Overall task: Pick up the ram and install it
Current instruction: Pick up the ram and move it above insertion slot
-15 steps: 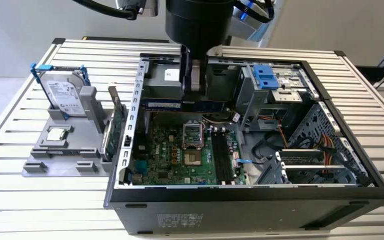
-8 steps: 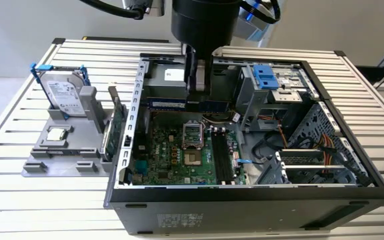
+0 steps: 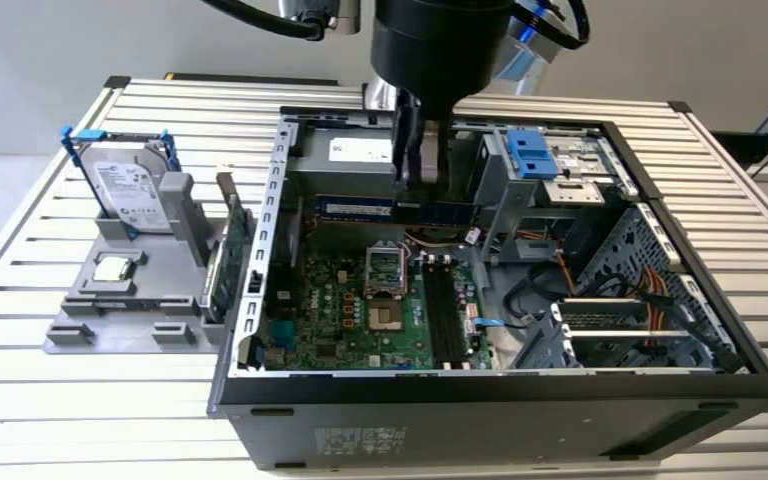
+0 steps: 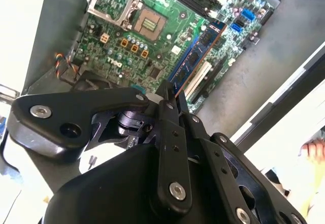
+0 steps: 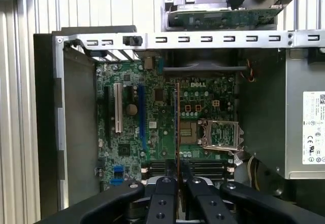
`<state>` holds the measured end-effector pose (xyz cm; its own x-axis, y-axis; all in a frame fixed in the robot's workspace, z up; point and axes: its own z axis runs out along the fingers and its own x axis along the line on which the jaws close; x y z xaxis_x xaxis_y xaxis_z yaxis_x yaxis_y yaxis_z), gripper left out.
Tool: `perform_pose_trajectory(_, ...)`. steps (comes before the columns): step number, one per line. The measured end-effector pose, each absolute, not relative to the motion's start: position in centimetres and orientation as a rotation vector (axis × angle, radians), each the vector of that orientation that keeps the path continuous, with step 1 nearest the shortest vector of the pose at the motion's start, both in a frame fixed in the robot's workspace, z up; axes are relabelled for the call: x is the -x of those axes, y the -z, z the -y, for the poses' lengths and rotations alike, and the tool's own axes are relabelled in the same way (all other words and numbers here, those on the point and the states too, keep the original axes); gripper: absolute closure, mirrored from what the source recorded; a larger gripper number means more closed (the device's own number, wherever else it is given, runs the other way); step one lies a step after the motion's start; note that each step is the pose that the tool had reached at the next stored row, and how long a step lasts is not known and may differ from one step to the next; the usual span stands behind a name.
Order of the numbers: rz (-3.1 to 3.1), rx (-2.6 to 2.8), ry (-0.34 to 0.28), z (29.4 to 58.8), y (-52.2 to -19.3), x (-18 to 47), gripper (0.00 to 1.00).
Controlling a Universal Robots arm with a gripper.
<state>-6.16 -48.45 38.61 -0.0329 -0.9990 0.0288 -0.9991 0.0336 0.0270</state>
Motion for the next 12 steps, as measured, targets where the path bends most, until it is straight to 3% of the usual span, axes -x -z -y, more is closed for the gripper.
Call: perform_pose_trajectory(12, 2.229, -2.156, 0.0, 48.5, -38.6, 3.5, 1.0)
